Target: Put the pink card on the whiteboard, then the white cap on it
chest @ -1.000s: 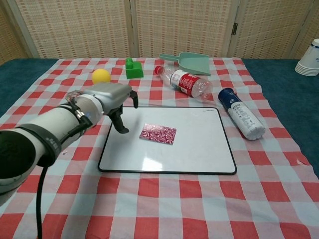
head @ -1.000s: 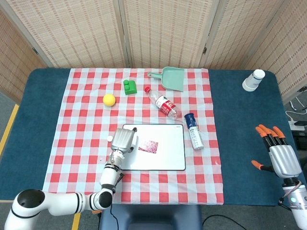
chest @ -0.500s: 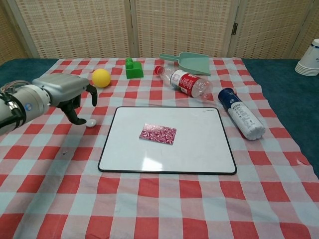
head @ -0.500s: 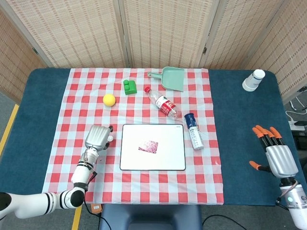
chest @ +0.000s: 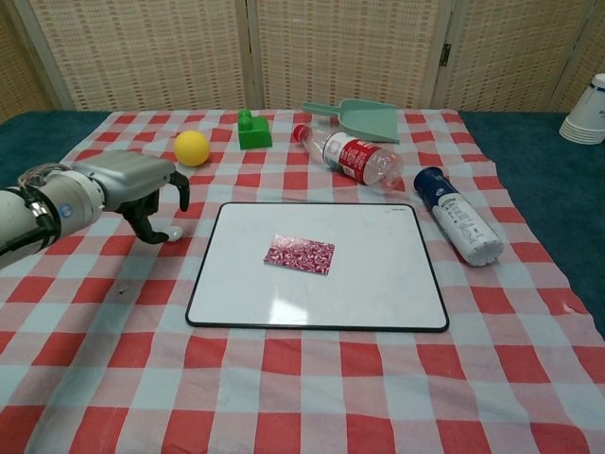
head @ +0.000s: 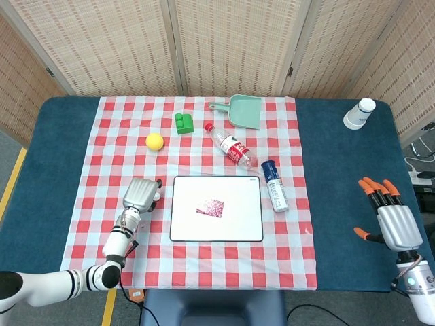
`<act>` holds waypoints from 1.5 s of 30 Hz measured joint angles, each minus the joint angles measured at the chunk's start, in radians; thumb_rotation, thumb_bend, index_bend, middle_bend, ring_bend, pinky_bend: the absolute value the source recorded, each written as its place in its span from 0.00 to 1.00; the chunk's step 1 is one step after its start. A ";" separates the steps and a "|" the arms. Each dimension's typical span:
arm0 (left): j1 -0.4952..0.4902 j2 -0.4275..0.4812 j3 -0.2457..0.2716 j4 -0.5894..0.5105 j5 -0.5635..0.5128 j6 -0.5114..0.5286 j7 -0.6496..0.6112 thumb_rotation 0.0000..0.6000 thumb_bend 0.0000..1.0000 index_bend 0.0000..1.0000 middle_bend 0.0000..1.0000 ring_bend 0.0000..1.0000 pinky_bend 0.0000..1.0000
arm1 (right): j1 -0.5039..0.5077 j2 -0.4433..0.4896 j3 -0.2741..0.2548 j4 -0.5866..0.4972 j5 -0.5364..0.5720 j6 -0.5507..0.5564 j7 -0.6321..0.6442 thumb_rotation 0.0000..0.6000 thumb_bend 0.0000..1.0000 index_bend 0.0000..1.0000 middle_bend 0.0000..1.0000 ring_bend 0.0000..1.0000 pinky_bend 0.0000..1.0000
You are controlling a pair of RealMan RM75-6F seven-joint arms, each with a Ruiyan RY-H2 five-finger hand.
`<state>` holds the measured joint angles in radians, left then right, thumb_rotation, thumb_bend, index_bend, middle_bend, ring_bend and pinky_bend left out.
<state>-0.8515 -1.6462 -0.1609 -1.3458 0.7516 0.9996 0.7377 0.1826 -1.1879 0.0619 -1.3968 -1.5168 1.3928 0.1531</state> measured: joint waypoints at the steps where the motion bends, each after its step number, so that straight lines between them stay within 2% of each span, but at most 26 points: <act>1: -0.001 -0.002 0.000 0.005 -0.001 -0.004 -0.002 1.00 0.30 0.37 0.99 0.98 0.97 | 0.000 0.000 0.001 0.000 0.001 -0.001 -0.001 1.00 0.00 0.04 0.06 0.00 0.00; 45: -0.005 -0.051 -0.005 0.098 -0.032 -0.046 -0.033 1.00 0.30 0.42 0.99 0.98 0.97 | 0.005 -0.002 0.002 0.001 0.008 -0.012 -0.004 1.00 0.00 0.04 0.06 0.00 0.00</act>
<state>-0.8562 -1.6976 -0.1663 -1.2476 0.7199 0.9536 0.7052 0.1880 -1.1898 0.0636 -1.3960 -1.5085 1.3811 0.1490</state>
